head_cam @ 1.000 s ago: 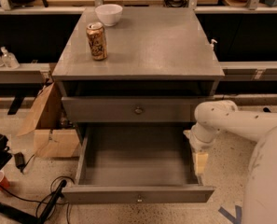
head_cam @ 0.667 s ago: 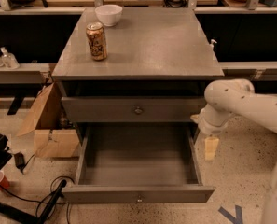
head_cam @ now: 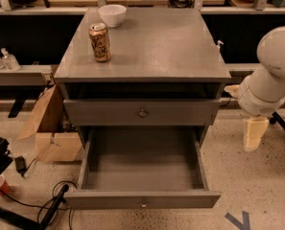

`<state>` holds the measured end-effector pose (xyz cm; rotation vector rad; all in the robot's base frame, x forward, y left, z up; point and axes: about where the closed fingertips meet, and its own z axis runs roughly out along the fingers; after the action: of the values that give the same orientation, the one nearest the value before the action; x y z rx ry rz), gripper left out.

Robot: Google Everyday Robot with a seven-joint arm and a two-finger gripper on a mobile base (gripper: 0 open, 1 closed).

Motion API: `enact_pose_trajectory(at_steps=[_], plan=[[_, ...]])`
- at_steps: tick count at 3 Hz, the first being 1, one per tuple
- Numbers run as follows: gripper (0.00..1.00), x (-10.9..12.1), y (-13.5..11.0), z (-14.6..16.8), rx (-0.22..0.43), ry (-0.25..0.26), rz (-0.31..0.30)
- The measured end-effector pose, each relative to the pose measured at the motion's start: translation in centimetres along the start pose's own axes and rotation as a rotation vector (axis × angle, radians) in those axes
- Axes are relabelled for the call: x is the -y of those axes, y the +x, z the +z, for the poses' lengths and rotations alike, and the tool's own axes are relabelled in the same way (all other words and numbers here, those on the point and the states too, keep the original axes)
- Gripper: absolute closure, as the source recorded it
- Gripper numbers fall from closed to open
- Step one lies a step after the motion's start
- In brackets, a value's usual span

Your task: Open middle drawer

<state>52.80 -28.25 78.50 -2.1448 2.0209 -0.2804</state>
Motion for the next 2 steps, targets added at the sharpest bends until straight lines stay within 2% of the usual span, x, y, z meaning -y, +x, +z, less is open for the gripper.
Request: enact_pose_trajectory(at_steps=[1, 2], plan=[[0.0, -3.9, -0.4, -7.4, -0.031, 0.079, 0.02], [0.0, -4.3, -0.6, -11.3, -0.054, 0.15, 0.016]])
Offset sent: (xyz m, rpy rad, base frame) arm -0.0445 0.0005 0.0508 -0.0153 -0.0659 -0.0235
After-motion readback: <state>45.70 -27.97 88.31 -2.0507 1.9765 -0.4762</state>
